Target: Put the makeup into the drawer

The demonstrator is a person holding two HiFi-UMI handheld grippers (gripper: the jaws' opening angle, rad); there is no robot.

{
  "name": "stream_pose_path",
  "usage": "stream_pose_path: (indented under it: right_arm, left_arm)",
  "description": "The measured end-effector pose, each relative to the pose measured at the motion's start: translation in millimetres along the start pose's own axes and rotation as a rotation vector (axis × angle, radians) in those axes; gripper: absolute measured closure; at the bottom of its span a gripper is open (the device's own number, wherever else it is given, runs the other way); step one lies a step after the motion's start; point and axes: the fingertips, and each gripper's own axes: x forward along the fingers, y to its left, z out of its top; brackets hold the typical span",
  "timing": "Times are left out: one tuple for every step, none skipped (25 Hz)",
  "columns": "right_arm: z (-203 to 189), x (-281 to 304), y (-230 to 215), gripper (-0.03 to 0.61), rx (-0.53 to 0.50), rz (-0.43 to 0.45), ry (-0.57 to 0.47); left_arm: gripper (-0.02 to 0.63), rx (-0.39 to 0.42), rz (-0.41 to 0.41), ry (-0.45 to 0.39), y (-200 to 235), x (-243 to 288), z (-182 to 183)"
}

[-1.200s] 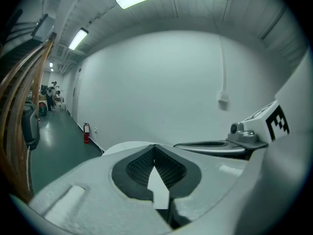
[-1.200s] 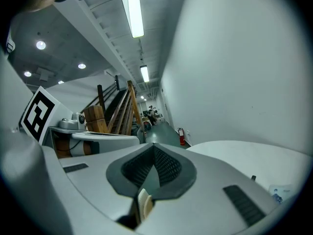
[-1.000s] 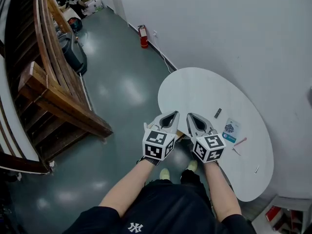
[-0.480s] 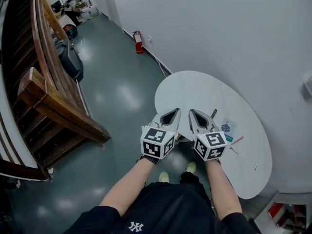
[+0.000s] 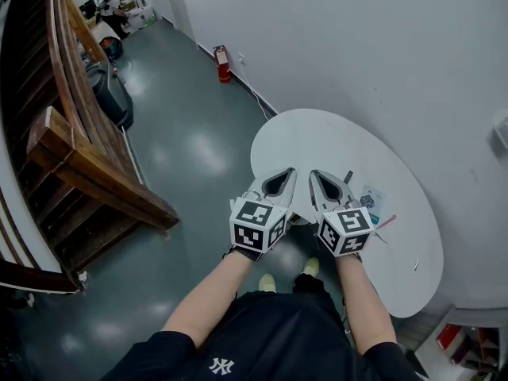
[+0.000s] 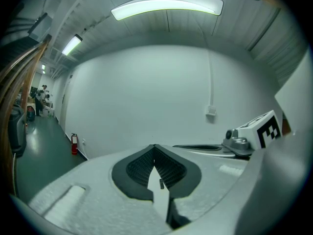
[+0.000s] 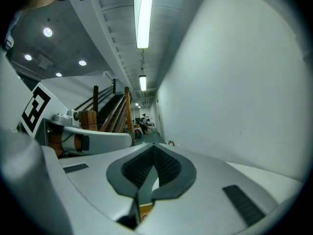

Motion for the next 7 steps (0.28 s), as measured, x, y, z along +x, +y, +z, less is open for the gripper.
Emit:
stream_pose_path:
  right_arm:
    - [-0.1,-0.5,0.0,0.565,-0.001,-0.001,0.000]
    - [-0.4,-1.1,-0.1,0.565,-0.001,-0.002,0.000]
    - [-0.6,-1.5,-0.1,0.565,-0.002,-0.003,0.000]
    - [-0.8,-1.8,0.0,0.565,-0.004,-0.004,0.000]
    - [-0.8,-1.8,0.3,0.565,-0.005,-0.004,0.000]
    - [-0.8,-1.8,0.6,0.565,-0.007,-0.005,0.001]
    - [-0.7,-1.7,0.8,0.565,-0.009,-0.005,0.002]
  left_arm:
    - [0.603,0.001,-0.002,0.000,-0.8,0.2,0.2]
    - [0.603,0.002,-0.003,0.000,-1.7,0.4,0.2]
    - [0.603,0.003,-0.004,0.000,-2.3,0.5,0.1]
    - [0.603,0.003,-0.005,0.000,-2.6,0.7,0.0]
    - [0.603,0.003,-0.005,0.000,-2.7,0.8,-0.1]
    - [0.603,0.003,-0.006,0.001,-2.6,1.0,-0.1]
    - [0.603,0.003,-0.006,0.002,-2.5,1.2,-0.2]
